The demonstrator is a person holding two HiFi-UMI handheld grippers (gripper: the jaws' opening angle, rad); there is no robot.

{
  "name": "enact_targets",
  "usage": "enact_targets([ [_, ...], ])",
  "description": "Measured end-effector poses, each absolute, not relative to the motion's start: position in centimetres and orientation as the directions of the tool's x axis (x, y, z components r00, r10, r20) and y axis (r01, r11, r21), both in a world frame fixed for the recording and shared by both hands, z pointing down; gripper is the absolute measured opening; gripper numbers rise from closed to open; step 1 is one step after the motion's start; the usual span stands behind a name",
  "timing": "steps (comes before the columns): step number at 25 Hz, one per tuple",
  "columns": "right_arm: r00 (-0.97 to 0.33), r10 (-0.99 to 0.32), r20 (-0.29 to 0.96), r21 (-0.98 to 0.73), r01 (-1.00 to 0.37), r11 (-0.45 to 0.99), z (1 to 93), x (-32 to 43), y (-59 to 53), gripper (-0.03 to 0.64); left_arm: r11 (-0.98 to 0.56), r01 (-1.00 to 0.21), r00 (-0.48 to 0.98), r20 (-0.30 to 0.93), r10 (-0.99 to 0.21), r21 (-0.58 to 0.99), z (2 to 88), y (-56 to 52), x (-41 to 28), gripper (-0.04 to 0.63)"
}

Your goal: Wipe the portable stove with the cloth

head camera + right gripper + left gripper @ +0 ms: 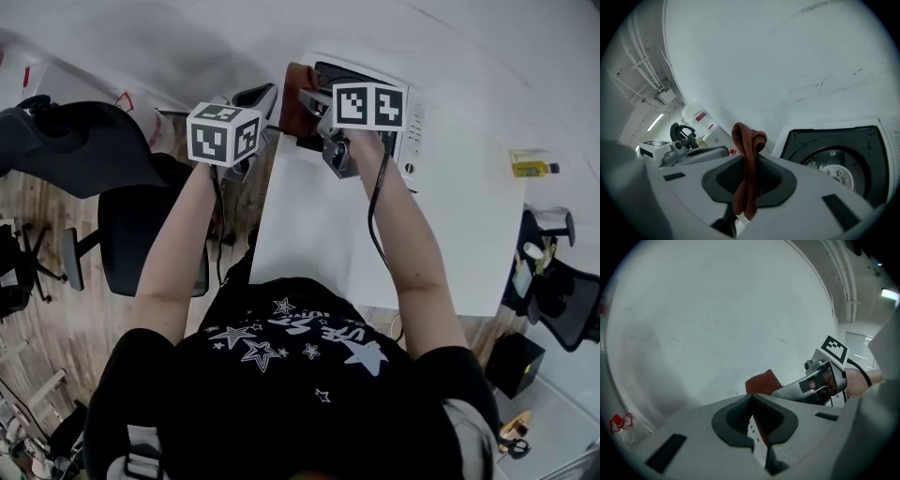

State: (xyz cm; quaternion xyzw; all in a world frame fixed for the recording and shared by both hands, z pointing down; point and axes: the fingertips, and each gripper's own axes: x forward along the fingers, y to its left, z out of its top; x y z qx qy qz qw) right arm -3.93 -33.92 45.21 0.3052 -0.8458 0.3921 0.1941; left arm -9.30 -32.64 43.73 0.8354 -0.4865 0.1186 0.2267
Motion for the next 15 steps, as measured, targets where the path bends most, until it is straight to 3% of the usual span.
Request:
enact_targets([
  [8, -0.642, -0.369, 0.672, -0.417, -0.740, 0.528, 48.3, -3.2, -34.6, 0.061, -0.434, -0.859, 0.511, 0.433, -0.742, 0.271, 44.8, -32.9, -9.9, 0.008],
  [15, -0.619, -0.372, 0.691, -0.403, -0.758, 0.513, 48.9, -1.2, -34.7, 0.061, -0.465, -0.846, 0.533, 0.443, -0.720, 0.262, 44.9, -33.3, -8.6, 0.008],
])
